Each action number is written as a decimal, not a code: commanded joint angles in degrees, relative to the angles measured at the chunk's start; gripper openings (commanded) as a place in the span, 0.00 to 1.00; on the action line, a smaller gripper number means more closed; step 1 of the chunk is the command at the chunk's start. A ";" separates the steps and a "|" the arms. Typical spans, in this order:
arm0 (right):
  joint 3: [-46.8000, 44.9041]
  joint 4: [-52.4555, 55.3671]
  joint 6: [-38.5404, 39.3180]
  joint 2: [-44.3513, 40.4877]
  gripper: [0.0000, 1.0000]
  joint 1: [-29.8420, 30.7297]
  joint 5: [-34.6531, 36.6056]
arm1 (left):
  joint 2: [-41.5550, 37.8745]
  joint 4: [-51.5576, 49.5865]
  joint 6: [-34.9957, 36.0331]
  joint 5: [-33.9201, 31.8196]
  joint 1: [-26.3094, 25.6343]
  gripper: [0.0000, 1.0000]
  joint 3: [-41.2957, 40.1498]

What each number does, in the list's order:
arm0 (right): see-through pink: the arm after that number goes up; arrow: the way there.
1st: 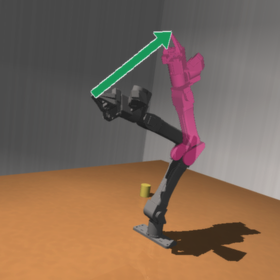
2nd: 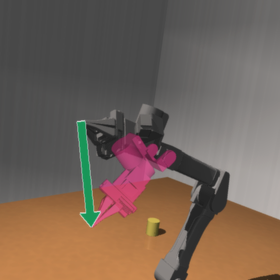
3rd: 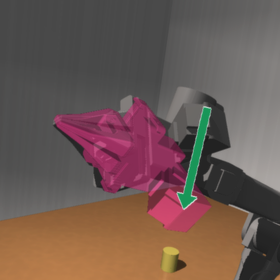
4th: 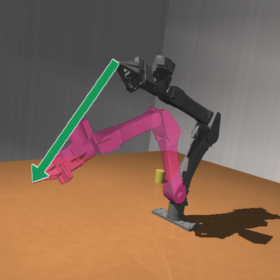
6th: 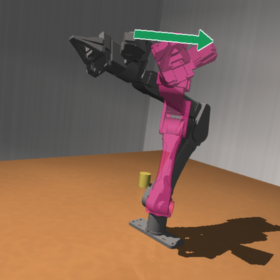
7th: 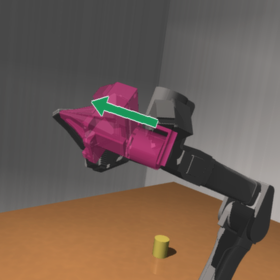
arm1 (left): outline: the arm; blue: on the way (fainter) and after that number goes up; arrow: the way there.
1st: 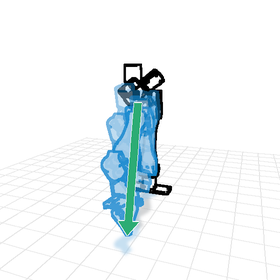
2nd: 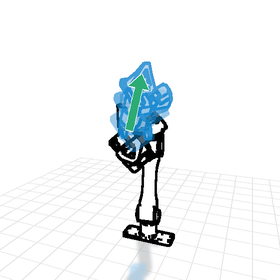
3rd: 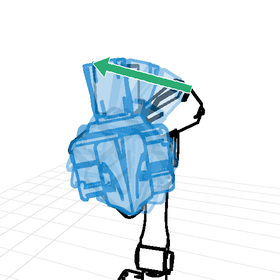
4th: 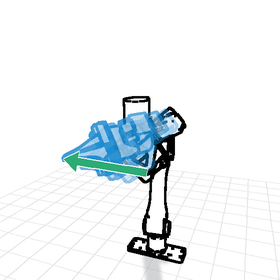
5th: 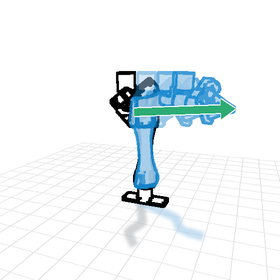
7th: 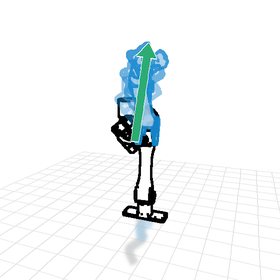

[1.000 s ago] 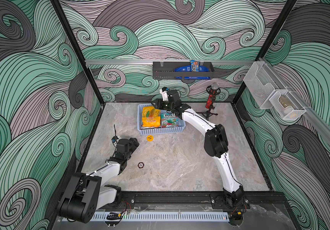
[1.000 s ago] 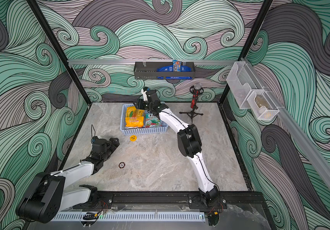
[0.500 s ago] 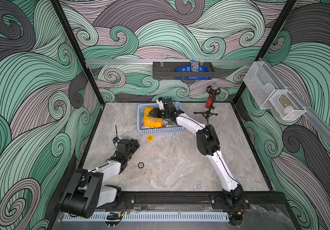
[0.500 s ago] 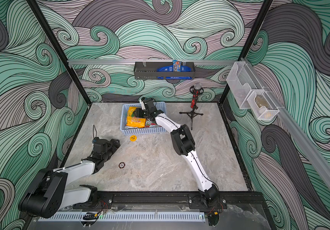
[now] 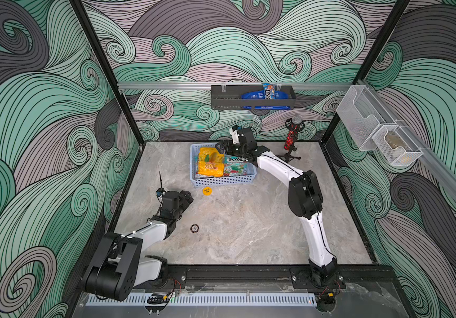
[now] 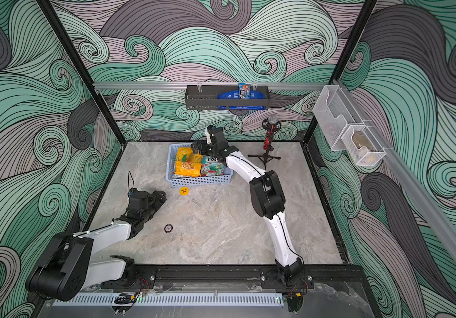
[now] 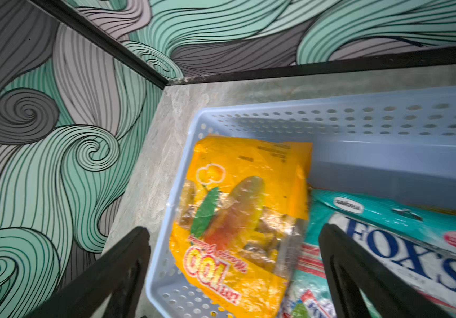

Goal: Put the candies in the basket
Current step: Place the candy in the basket.

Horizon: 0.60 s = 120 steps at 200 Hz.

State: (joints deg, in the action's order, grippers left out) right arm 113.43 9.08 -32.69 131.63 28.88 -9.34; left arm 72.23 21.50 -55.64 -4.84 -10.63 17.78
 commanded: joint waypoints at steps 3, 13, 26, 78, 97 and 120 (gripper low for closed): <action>-1.28 1.17 -1.04 3.30 0.97 1.40 -1.44 | 0.11 -0.31 1.23 0.62 0.36 0.87 1.73; -0.92 1.22 -1.40 3.99 0.97 1.91 -1.84 | -0.07 -0.48 1.32 0.54 0.42 0.87 1.73; 0.21 1.25 -1.84 5.06 0.97 2.54 -2.52 | -0.25 -0.47 1.40 0.37 0.44 0.87 1.73; 7.25 1.26 -3.51 9.34 1.00 4.53 -7.10 | -0.17 -0.67 1.41 0.58 0.42 0.87 1.91; 9.94 1.31 -4.48 10.54 1.00 4.95 -8.44 | -0.16 -0.75 1.41 0.67 0.44 0.87 1.99; 12.31 1.23 -4.84 11.50 1.00 5.81 -8.97 | -0.33 -0.84 1.50 0.69 0.44 0.87 1.99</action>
State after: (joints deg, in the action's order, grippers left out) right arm 122.52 11.81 -36.51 141.69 33.80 -15.44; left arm 72.23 21.43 -55.44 -4.62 -10.61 17.78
